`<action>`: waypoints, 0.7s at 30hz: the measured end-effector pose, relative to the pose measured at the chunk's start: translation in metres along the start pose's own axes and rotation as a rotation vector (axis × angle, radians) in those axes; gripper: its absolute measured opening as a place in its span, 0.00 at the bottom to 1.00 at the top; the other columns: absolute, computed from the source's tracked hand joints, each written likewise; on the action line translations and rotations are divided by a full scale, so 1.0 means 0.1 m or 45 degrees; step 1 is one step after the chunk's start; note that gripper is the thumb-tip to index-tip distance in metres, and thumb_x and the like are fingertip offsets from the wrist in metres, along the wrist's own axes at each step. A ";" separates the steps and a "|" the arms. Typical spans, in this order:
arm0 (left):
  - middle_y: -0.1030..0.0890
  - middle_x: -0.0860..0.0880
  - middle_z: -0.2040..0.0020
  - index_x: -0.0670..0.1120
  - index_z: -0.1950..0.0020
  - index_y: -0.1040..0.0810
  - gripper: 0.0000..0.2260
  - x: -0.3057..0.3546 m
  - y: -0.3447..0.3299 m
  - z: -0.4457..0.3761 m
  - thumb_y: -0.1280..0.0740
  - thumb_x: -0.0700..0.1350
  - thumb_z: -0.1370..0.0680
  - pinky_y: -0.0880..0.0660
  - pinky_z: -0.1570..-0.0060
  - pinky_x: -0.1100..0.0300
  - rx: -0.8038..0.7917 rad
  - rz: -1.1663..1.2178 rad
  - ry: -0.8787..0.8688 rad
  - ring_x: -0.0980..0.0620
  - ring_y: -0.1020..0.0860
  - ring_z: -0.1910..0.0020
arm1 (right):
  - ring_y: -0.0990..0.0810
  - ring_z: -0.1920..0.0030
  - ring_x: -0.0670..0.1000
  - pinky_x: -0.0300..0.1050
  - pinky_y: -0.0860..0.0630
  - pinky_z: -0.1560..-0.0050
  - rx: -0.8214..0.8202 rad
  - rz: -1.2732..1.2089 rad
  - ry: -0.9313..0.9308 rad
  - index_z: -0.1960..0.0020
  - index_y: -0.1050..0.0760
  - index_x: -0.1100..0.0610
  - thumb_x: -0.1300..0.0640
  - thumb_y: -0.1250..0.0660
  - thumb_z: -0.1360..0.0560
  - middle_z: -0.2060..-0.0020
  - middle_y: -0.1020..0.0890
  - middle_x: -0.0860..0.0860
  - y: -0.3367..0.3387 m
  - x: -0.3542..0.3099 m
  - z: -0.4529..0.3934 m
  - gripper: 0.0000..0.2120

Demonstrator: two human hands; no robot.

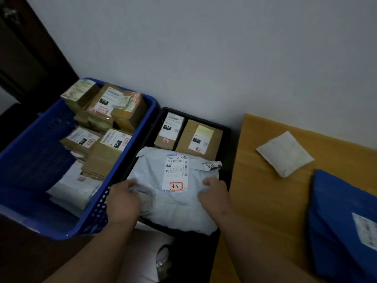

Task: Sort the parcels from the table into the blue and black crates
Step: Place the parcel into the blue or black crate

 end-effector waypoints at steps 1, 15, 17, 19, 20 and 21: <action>0.21 0.41 0.41 0.45 0.37 0.20 0.18 -0.13 -0.01 -0.11 0.43 0.35 0.22 0.22 0.48 0.48 -0.026 -0.088 -0.009 0.41 0.21 0.49 | 0.27 0.39 0.55 0.40 0.30 0.41 -0.061 0.050 -0.021 0.34 0.28 0.56 0.61 0.36 0.25 0.37 0.31 0.55 -0.17 -0.01 -0.05 0.19; 0.52 0.50 0.20 0.49 0.20 0.53 0.27 -0.74 -0.80 -0.73 0.47 0.49 0.17 0.45 0.28 0.44 -0.724 -0.783 0.059 0.43 0.47 0.25 | 0.33 0.33 0.61 0.45 0.33 0.32 -0.353 0.356 -0.330 0.31 0.35 0.58 0.56 0.33 0.25 0.31 0.42 0.60 -1.21 0.34 -0.67 0.25; 0.54 0.50 0.20 0.49 0.19 0.55 0.28 -0.75 -0.88 -0.81 0.46 0.49 0.17 0.45 0.28 0.44 -0.744 -0.819 0.062 0.43 0.48 0.24 | 0.35 0.31 0.61 0.47 0.34 0.30 -0.338 0.373 -0.308 0.30 0.35 0.57 0.57 0.33 0.26 0.29 0.43 0.59 -1.28 0.40 -0.77 0.26; 0.58 0.51 0.20 0.49 0.20 0.56 0.31 -0.75 -0.94 -0.88 0.44 0.49 0.18 0.45 0.28 0.44 -0.759 -0.862 0.059 0.43 0.49 0.23 | 0.37 0.29 0.61 0.48 0.35 0.29 -0.345 0.421 -0.307 0.26 0.37 0.54 0.58 0.34 0.25 0.27 0.42 0.58 -1.33 0.45 -0.85 0.28; 0.60 0.51 0.20 0.49 0.20 0.57 0.32 -0.76 -0.96 -0.91 0.42 0.50 0.19 0.45 0.28 0.43 -0.781 -0.890 0.060 0.42 0.50 0.23 | 0.37 0.29 0.61 0.49 0.35 0.30 -0.361 0.446 -0.319 0.25 0.38 0.52 0.59 0.35 0.24 0.27 0.42 0.58 -1.36 0.48 -0.87 0.29; 0.63 0.50 0.20 0.50 0.20 0.58 0.34 -0.78 -0.97 -0.92 0.41 0.51 0.19 0.46 0.28 0.43 -0.812 -0.923 0.069 0.42 0.52 0.23 | 0.38 0.28 0.61 0.49 0.35 0.30 -0.382 0.465 -0.331 0.25 0.39 0.52 0.59 0.36 0.24 0.27 0.41 0.58 -1.38 0.50 -0.87 0.28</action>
Point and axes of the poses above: each hand's wrist, its own z-axis away from the middle knuckle, its own y-axis out of the back of the hand, x = y × z, the point moved 4 cm from there along -z, towards the middle knuckle
